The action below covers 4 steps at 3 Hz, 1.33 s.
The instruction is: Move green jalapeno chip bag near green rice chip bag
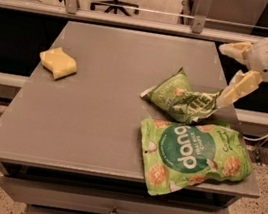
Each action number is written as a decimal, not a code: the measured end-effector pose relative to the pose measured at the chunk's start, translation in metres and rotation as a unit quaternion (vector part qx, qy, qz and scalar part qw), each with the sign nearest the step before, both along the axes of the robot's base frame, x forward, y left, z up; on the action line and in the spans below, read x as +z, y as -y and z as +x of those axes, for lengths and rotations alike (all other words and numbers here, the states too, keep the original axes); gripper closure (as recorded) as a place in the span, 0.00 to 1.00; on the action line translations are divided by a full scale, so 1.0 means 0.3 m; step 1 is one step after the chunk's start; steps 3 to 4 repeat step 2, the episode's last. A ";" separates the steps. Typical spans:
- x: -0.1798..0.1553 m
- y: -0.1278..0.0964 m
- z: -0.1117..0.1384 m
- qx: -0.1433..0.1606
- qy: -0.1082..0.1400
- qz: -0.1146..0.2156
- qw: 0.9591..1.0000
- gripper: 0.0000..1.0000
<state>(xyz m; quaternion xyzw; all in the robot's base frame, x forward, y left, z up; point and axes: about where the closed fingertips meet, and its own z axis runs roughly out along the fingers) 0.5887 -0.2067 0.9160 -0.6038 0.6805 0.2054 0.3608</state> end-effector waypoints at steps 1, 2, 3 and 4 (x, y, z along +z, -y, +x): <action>0.129 0.112 0.065 -0.047 0.052 0.036 0.997 0.00; 0.259 0.209 0.081 -0.105 0.101 0.066 0.987 0.00; 0.259 0.209 0.081 -0.105 0.101 0.066 0.987 0.00; 0.259 0.209 0.081 -0.105 0.101 0.066 0.987 0.00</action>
Offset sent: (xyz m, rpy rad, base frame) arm 0.0251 -0.1105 0.1304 0.2124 -0.3478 -0.3959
